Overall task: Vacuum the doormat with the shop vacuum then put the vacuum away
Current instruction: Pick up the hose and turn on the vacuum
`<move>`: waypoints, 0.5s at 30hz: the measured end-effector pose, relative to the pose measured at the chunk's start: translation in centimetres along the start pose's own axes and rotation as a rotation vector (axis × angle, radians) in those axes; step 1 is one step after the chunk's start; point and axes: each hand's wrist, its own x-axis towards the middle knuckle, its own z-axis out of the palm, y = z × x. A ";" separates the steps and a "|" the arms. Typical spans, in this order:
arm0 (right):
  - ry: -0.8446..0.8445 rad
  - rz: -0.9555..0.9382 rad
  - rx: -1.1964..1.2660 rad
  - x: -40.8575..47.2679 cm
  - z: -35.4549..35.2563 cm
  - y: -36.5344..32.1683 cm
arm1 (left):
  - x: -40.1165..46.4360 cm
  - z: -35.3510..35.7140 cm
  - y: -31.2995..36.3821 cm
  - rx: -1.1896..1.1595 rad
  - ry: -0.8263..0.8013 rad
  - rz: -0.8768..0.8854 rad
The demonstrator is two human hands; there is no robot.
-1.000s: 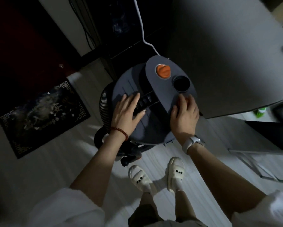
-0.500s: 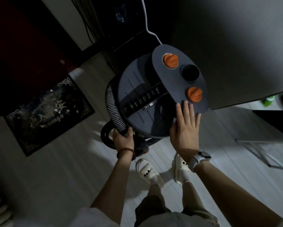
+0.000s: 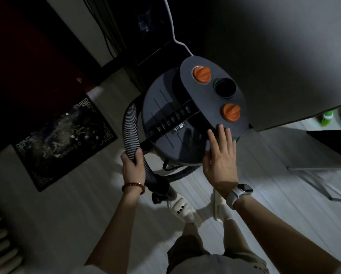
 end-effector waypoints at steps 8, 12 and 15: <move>-0.004 -0.043 0.034 0.2 -1.6 -1.4 | 0.6 -2.0 6.0 0.028 0.059 0.239; 0.038 -0.106 0.167 2.6 -3.7 -2.3 | 1.1 -1.8 10.0 0.049 0.064 0.342; 0.041 -0.149 0.227 5.1 -5.4 -2.4 | 1.6 -1.1 14.3 0.050 0.014 0.482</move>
